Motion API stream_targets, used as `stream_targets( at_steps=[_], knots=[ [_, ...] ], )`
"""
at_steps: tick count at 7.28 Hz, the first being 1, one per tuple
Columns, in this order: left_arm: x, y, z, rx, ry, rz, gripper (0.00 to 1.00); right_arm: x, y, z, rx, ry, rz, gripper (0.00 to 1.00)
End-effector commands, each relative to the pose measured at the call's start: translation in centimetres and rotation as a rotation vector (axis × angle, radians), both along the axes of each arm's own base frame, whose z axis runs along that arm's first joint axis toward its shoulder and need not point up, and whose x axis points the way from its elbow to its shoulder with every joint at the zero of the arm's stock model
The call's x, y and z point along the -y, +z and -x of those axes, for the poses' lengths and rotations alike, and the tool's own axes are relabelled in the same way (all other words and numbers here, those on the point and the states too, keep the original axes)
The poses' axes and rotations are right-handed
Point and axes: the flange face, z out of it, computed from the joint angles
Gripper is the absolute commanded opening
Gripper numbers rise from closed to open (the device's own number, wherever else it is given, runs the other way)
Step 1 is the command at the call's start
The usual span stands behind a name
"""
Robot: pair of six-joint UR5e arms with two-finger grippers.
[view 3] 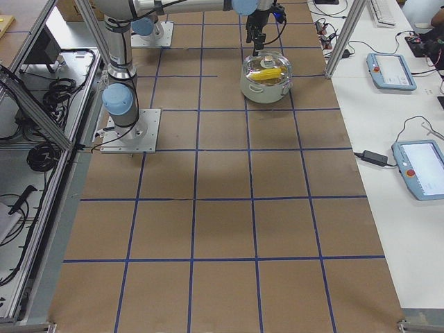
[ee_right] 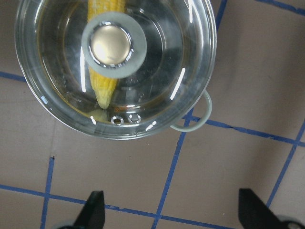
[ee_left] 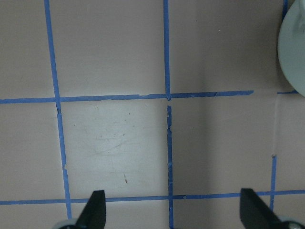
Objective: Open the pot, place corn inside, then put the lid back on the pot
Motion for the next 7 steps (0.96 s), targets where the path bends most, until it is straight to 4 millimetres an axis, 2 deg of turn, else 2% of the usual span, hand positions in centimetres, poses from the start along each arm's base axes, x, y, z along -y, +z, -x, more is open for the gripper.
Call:
stream_targets(
  at_steps=[1,2,3,6,7],
  knots=[
    [0.1,-0.3,-0.3,0.033,-0.004,-0.008,1.00,-2.3,-0.9,4.5,0.003,-0.076,0.015,0.99],
    [0.6,0.3,-0.4,0.038,-0.011,0.003,1.00,-2.5,-2.7,4.5,0.003,-0.077,0.029,0.99],
    [0.6,0.3,-0.5,0.036,-0.010,0.000,1.00,-2.8,-3.5,4.5,0.004,-0.080,0.052,1.00],
    [0.6,0.4,-0.5,0.029,-0.011,0.002,1.00,-2.8,-2.6,4.4,-0.003,-0.079,0.088,1.00],
    [0.6,0.3,-0.5,0.029,-0.011,0.001,1.00,-2.7,-3.1,4.4,-0.003,-0.083,0.077,1.00]
  ],
)
